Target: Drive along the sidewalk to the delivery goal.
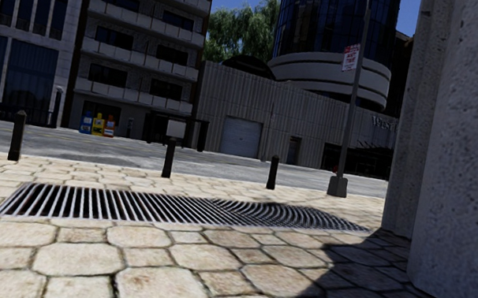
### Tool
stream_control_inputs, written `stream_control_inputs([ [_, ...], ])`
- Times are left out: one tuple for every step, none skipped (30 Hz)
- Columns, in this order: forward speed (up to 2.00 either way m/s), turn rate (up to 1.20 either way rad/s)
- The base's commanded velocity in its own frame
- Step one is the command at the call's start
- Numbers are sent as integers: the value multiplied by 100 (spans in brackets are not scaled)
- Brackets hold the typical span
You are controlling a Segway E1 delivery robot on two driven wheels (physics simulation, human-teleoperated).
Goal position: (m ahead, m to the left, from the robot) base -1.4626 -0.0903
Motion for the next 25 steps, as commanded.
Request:
stream_control_inputs([
  [0, 0],
  [0, 0],
  [0, 0],
  [0, 0],
  [0, 0],
  [0, 0],
  [0, 0],
  [0, 0],
  [0, 0],
  [0, 0],
  [0, 0],
  [0, 0],
  [0, 0],
  [0, 0],
  [0, 0],
  [0, 0],
  [0, 0],
  [0, 0],
  [0, 0],
  [0, 0],
  [0, 0],
  [0, 0],
  [0, 0],
  [0, 0],
  [0, 0],
])
